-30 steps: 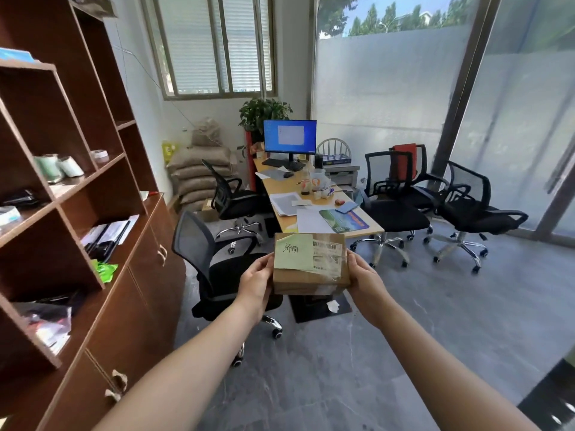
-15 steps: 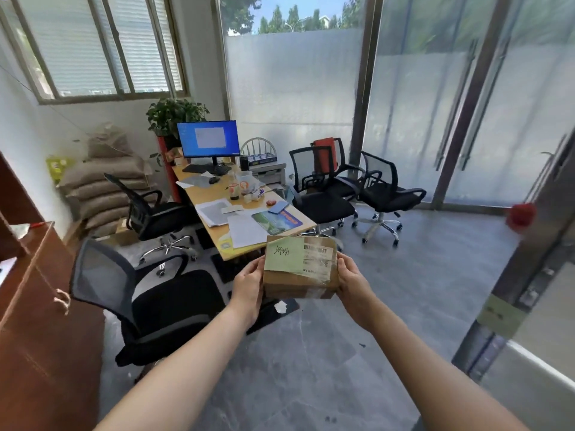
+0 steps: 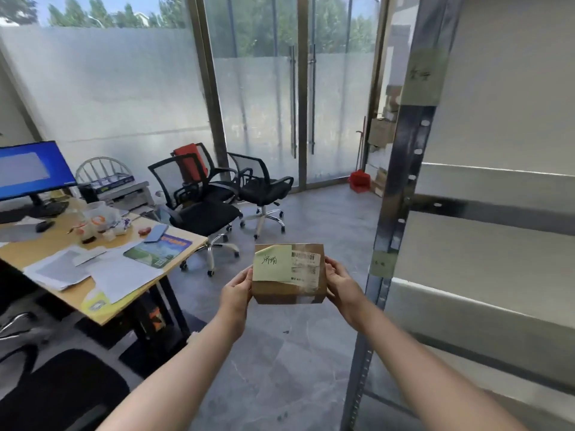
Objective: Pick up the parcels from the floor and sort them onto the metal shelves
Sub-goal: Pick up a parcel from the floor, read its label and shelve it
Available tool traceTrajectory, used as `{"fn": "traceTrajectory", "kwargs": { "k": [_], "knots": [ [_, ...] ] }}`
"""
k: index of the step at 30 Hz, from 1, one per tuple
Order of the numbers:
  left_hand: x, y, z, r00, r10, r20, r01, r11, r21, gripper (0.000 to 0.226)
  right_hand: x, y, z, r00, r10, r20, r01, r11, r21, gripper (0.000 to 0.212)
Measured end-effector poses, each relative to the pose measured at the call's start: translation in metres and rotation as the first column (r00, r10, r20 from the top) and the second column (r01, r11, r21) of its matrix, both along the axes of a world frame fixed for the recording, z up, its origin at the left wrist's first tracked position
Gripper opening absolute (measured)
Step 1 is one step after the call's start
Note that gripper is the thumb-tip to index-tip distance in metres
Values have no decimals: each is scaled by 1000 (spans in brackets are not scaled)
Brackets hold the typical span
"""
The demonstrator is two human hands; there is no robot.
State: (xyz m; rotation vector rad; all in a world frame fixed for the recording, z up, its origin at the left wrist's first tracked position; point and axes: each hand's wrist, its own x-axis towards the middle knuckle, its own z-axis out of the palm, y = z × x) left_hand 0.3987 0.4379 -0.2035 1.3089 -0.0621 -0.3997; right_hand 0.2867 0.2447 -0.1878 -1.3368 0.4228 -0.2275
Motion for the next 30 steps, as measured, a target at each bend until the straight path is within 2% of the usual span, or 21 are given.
{"fn": "traceTrajectory", "kwargs": {
  "k": [4,10,17,22,30],
  "knots": [
    [0,-21,-10,989,-149,-11,149,989,8,26,-19,-8,-10,993,-118,-32,117,993,-11,37],
    [-14,-62,-19,946,-321,-42,321,947,-7,24,-56,-23,-27,951,-293,-98,291,956,-32,37],
    [-36,-103,-41,871,-485,-78,486,874,-5,29,-101,-48,-46,903,-410,-131,406,912,-55,40],
    [-48,-122,-60,837,-534,-123,537,844,-7,29,-117,-61,-62,852,-498,-161,494,867,-63,42],
    [-41,-142,-71,818,-563,-121,571,820,43,32,-118,-74,-66,831,-518,-203,514,854,-79,42]
  ]
}}
